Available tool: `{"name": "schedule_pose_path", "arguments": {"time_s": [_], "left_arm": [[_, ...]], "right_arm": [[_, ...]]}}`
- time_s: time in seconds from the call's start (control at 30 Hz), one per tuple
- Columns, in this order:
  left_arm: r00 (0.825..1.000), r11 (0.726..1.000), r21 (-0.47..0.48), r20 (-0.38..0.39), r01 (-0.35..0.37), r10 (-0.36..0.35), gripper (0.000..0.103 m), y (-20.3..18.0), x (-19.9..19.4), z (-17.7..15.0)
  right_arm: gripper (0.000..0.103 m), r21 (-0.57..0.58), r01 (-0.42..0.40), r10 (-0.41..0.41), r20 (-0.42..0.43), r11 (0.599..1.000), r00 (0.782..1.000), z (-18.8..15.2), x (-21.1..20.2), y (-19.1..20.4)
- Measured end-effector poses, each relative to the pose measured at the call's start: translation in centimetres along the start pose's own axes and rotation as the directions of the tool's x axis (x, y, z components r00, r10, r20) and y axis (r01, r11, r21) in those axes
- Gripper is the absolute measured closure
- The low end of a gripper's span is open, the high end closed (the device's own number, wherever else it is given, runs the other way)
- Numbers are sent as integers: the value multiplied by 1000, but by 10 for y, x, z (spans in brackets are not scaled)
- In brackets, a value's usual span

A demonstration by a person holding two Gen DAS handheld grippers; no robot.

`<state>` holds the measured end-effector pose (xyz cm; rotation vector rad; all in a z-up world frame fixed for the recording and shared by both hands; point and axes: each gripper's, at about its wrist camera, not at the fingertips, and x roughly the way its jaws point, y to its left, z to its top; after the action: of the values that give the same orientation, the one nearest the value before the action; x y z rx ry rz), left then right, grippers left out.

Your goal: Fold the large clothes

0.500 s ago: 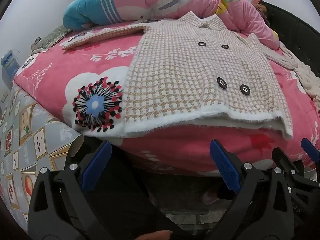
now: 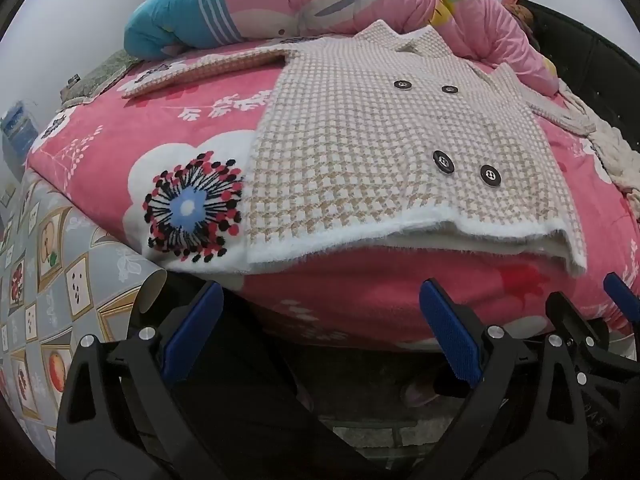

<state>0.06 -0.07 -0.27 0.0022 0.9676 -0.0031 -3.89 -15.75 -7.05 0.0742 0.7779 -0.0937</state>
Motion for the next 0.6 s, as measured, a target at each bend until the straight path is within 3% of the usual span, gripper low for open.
{"name": "schedule_pose_path", "arguments": {"time_s": [0.6], "left_arm": [[1000,1000,-5,-3,2,-2,8,1,2,-1]], "right_arm": [[6,-5,2,-2,3,1000,1000,2,1,5]]}}
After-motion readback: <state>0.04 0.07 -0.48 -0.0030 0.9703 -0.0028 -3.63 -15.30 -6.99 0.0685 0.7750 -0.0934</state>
